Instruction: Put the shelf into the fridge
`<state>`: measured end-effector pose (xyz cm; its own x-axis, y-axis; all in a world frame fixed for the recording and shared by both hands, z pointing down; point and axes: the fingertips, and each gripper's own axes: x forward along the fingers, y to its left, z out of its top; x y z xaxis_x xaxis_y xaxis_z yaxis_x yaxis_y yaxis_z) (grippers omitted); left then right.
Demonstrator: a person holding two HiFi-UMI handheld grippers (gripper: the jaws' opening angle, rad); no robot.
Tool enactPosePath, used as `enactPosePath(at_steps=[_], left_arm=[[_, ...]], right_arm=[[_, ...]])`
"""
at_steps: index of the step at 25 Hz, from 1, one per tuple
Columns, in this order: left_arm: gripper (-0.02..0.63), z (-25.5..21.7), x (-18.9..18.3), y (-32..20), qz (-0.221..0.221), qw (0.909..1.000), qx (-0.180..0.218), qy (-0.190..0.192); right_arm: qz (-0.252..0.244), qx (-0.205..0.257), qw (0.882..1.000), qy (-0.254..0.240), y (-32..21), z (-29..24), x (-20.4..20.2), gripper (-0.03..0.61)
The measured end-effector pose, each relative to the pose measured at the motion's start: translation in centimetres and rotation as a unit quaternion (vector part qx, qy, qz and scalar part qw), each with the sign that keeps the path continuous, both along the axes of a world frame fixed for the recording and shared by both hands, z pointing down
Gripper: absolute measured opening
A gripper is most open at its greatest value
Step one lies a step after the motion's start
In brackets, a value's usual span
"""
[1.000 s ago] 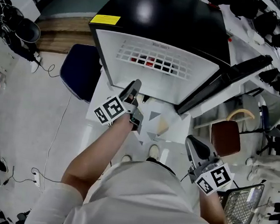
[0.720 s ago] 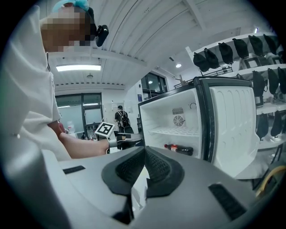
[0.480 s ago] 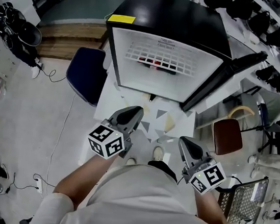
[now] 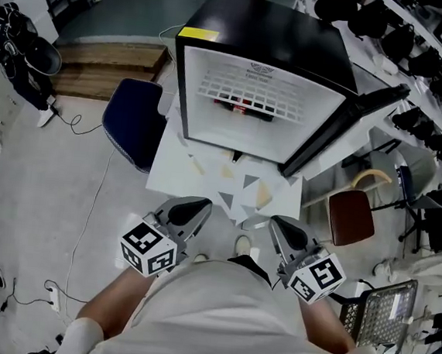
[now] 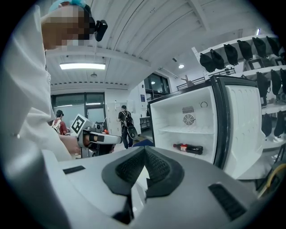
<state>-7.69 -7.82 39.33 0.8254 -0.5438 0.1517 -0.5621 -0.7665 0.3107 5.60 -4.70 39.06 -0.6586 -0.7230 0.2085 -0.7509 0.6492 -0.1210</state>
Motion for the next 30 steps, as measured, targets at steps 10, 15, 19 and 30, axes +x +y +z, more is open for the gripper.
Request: enactPosePath(at_steps=[10, 15, 19, 30], left_arm=[[0.021, -0.1, -1.5, 1.7, -0.003, 1.0, -0.004, 0.007], [0.021, 0.1, -1.6, 2.4, 0.0, 1.0, -0.008, 0.004], [0.021, 0.2, -1.5, 2.9, 0.003, 0.9999, -0.01, 0.001], [0.021, 0.5, -1.5, 3.5, 0.013, 0.9998, -0.011, -0.007]], right_arm=[[-0.014, 0.004, 1.0, 0.003, 0.9, 0.1, -1.4, 0.008], [-0.013, 0.002, 1.0, 0.004, 1.4, 0.2, -1.5, 0.008], [-0.012, 0.002, 1.0, 0.005, 1.7, 0.1, -1.6, 0.008], [-0.006, 0.003, 1.0, 0.004, 2.3, 0.2, -1.7, 0.008]])
